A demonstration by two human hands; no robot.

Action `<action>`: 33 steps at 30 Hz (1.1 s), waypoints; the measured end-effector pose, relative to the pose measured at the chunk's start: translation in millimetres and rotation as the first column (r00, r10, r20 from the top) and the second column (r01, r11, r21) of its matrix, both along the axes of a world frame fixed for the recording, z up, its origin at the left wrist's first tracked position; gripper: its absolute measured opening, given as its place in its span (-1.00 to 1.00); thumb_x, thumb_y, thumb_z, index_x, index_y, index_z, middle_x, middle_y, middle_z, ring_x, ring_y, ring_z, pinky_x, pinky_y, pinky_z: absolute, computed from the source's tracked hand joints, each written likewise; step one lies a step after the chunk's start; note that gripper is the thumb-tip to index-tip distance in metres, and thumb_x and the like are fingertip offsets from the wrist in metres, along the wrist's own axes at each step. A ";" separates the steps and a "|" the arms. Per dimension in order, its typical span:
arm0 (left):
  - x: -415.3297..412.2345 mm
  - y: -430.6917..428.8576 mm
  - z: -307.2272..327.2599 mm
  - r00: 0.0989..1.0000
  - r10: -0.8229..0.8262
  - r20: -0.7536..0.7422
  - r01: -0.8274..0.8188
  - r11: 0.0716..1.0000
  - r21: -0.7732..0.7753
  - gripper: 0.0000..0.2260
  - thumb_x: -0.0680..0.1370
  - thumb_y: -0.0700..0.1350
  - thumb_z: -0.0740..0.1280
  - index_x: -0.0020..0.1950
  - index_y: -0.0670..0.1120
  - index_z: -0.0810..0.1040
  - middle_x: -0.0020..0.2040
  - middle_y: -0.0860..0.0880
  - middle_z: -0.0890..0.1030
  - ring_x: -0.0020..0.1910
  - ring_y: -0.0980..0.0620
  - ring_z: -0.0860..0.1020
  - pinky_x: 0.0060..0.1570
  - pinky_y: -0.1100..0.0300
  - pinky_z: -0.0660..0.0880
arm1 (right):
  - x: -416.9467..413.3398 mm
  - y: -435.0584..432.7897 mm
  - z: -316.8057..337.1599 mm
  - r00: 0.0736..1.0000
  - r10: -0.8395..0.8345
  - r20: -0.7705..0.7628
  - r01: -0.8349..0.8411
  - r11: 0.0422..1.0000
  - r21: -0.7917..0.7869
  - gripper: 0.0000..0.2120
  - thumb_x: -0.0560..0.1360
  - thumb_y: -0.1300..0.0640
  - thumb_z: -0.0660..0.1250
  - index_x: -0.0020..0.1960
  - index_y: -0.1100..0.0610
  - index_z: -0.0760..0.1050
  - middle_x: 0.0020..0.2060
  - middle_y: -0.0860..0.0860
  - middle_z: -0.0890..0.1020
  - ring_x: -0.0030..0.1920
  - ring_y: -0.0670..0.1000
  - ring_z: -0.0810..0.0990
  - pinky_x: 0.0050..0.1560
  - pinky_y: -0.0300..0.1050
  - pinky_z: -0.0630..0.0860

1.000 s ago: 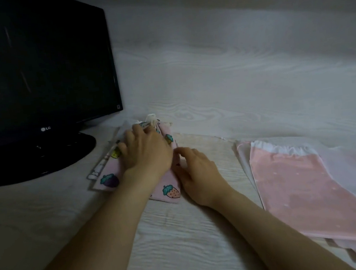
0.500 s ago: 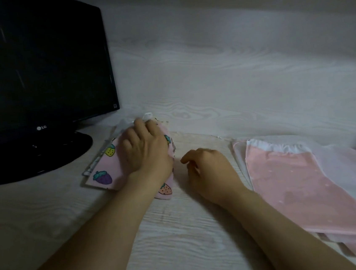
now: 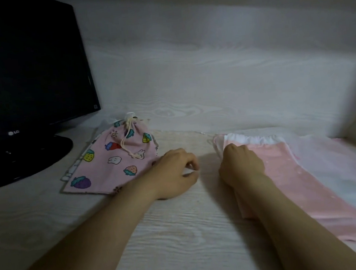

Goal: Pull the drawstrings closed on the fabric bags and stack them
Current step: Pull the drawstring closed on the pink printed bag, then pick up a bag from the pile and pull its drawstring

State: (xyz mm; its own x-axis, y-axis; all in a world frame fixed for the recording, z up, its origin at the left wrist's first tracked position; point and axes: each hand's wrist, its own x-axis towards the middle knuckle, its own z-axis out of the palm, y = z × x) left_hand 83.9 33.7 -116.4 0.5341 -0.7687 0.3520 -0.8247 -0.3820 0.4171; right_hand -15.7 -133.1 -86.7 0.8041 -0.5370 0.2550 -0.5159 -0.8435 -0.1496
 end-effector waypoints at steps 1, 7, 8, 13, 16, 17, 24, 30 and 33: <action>0.6 -0.1 0.6 1.000 0.000 0.003 0.000 1.000 -0.001 -0.85 0.62 0.04 0.38 0.16 0.08 0.65 0.13 0.10 0.59 0.17 0.14 0.55 0.26 0.01 0.52 | 0.5 0.5 1.2 1.000 -0.011 0.002 0.011 1.000 -0.017 -0.63 0.57 0.26 0.23 0.37 0.14 0.42 0.18 0.14 0.58 0.20 0.21 0.60 -0.03 -0.03 0.44; 1.4 0.6 1.9 1.000 0.001 -0.016 -0.001 1.000 -0.006 -0.86 0.62 0.00 0.41 0.16 0.07 0.67 0.12 0.12 0.61 0.16 0.22 0.56 0.28 0.04 0.54 | -2.0 1.1 5.9 0.999 -0.022 0.033 0.023 1.000 -0.007 -0.80 0.60 0.25 0.20 0.20 0.19 0.47 0.19 0.16 0.55 0.22 0.24 0.57 -0.03 -0.04 0.36; 0.7 1.0 2.8 1.000 -0.001 -0.020 0.001 1.000 -0.010 -0.86 0.62 -0.01 0.41 0.16 0.06 0.68 0.12 0.11 0.61 0.17 0.22 0.57 0.28 0.05 0.54 | -2.9 1.6 6.9 0.999 -0.019 0.043 0.020 1.000 -0.012 -0.81 0.60 0.26 0.20 0.19 0.18 0.47 0.18 0.15 0.55 0.21 0.23 0.57 -0.03 -0.04 0.36; 0.0 1.4 4.6 0.997 0.060 -0.057 -0.065 0.994 -0.092 -0.81 0.62 -0.04 0.41 0.22 0.03 0.69 0.18 0.10 0.63 0.18 0.20 0.60 0.27 0.09 0.57 | 3.1 1.1 12.3 0.953 0.030 0.300 0.004 0.994 -0.114 -0.85 0.61 0.25 0.24 0.18 0.14 0.43 0.08 0.14 0.58 0.09 0.26 0.62 -0.14 0.00 0.36; 4.6 -0.9 7.3 0.971 0.049 -0.236 -0.112 0.958 -0.264 -0.76 0.59 -0.06 0.44 0.25 0.03 0.68 0.17 0.12 0.70 0.16 0.21 0.66 0.29 0.04 0.61 | 9.1 1.7 12.5 0.848 0.207 0.487 -0.110 0.969 -0.219 -0.66 0.46 0.40 0.29 0.21 0.20 0.45 0.03 0.20 0.55 -0.02 0.32 0.57 -0.14 0.07 0.40; 4.6 -1.0 8.7 0.954 0.039 -0.297 -0.136 0.940 -0.312 -0.72 0.59 -0.09 0.46 0.30 0.02 0.65 0.19 0.11 0.69 0.15 0.19 0.67 0.28 0.02 0.62 | 10.1 2.7 13.3 0.815 0.269 0.513 -0.156 0.955 -0.253 -0.59 0.37 0.47 0.28 0.19 0.23 0.48 -0.02 0.22 0.56 -0.07 0.34 0.55 -0.15 0.07 0.38; 9.8 6.5 15.5 0.947 0.261 -0.188 -0.321 0.782 -0.534 -0.38 0.56 -0.36 0.43 0.50 -0.04 0.21 0.39 -0.06 0.39 0.05 -0.06 0.64 0.06 0.06 0.62 | 11.3 -0.6 14.3 0.707 0.457 0.540 -0.240 0.873 -0.425 -0.59 0.24 0.51 0.24 -0.03 0.20 0.63 -0.13 0.11 0.52 -0.13 0.22 0.49 -0.12 0.03 0.33; 5.1 13.9 23.4 0.966 0.260 0.010 -0.224 0.851 -0.476 -0.36 0.60 -0.36 0.34 0.63 0.04 0.31 0.59 -0.04 0.21 0.37 -0.17 0.46 0.18 0.49 0.39 | 10.2 -7.9 13.1 0.615 0.503 0.607 -0.245 0.854 -0.459 -0.74 0.35 0.45 0.30 -0.18 0.17 0.69 0.03 0.15 0.53 0.02 0.22 0.49 -0.06 0.06 0.36; 7.2 17.0 21.9 0.965 0.262 0.026 -0.239 0.911 -0.336 -0.43 0.56 -0.45 0.33 0.54 -0.11 0.43 0.63 -0.09 0.20 0.57 -0.07 0.26 0.31 0.63 0.06 | 12.9 -13.2 12.1 0.542 0.456 0.705 -0.230 0.888 -0.398 -0.71 0.34 0.46 0.44 -0.09 0.13 0.72 -0.12 0.10 0.45 -0.09 0.19 0.44 -0.15 0.11 0.39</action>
